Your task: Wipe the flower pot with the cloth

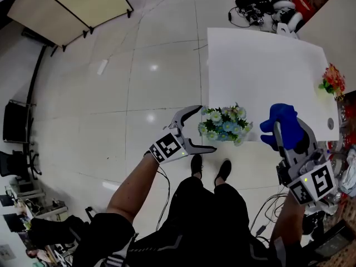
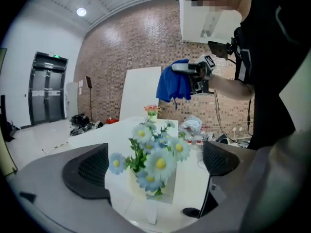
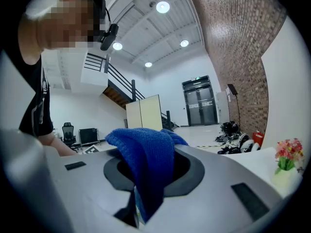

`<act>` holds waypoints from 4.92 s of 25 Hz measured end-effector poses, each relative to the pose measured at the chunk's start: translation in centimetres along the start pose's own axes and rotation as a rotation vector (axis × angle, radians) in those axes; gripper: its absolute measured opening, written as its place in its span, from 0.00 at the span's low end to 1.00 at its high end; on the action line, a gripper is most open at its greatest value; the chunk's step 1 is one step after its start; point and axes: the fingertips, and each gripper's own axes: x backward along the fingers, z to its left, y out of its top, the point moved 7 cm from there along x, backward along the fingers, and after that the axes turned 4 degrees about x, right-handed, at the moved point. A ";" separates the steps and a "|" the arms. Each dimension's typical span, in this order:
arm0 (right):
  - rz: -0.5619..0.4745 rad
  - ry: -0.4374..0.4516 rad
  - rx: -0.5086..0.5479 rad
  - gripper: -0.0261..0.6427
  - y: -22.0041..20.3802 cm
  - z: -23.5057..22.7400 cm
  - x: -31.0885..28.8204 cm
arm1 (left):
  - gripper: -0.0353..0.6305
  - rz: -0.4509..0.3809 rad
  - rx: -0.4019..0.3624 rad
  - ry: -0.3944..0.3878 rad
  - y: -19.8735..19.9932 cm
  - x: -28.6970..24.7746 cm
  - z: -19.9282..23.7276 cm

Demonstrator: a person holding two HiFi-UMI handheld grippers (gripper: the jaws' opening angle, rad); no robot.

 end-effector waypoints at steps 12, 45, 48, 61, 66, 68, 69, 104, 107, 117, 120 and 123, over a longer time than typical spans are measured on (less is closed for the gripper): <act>0.009 -0.075 -0.001 0.16 -8.5 0.2 -0.1 | 0.95 -0.099 0.037 -0.014 -9.7 -4.5 2.1; 0.042 -0.069 -0.075 0.16 -13.3 -1.0 -1.8 | 0.88 -0.001 -0.138 -0.168 -7.9 -12.5 2.5; 0.042 -0.063 -0.080 0.16 -13.3 -1.3 -2.3 | 0.88 0.004 -0.141 -0.163 -7.7 -12.7 2.7; 0.095 -0.040 -0.009 0.16 -13.1 -1.6 -3.3 | 0.88 0.045 -0.162 -0.190 -9.3 -9.1 1.7; 0.097 -0.031 -0.012 0.16 -13.3 -1.5 -3.9 | 0.88 0.053 -0.176 -0.215 -9.3 -9.4 1.7; 0.097 -0.027 -0.024 0.16 -13.3 -1.3 -4.2 | 0.88 0.057 -0.185 -0.222 -9.2 -9.4 1.7; 0.091 -0.029 -0.035 0.16 -13.2 -1.2 -4.3 | 0.88 0.059 -0.188 -0.225 -9.2 -9.4 1.7; -0.284 0.007 0.018 0.16 12.7 -1.6 3.6 | 0.88 -0.154 -0.110 -0.097 27.7 6.5 2.9; -0.284 0.025 0.044 0.16 13.6 -1.2 3.7 | 0.88 -0.168 -0.081 -0.138 28.9 6.5 1.8; -0.297 0.363 0.023 0.16 18.2 1.1 -0.4 | 0.88 -0.175 -0.087 -0.268 32.7 7.4 -1.3; -0.270 0.453 0.013 0.16 18.8 1.8 -0.7 | 0.88 -0.157 -0.092 -0.271 33.1 7.4 -1.4; -0.241 0.513 0.043 0.16 19.0 2.9 -0.4 | 0.88 -0.137 -0.084 -0.248 33.0 6.8 -0.4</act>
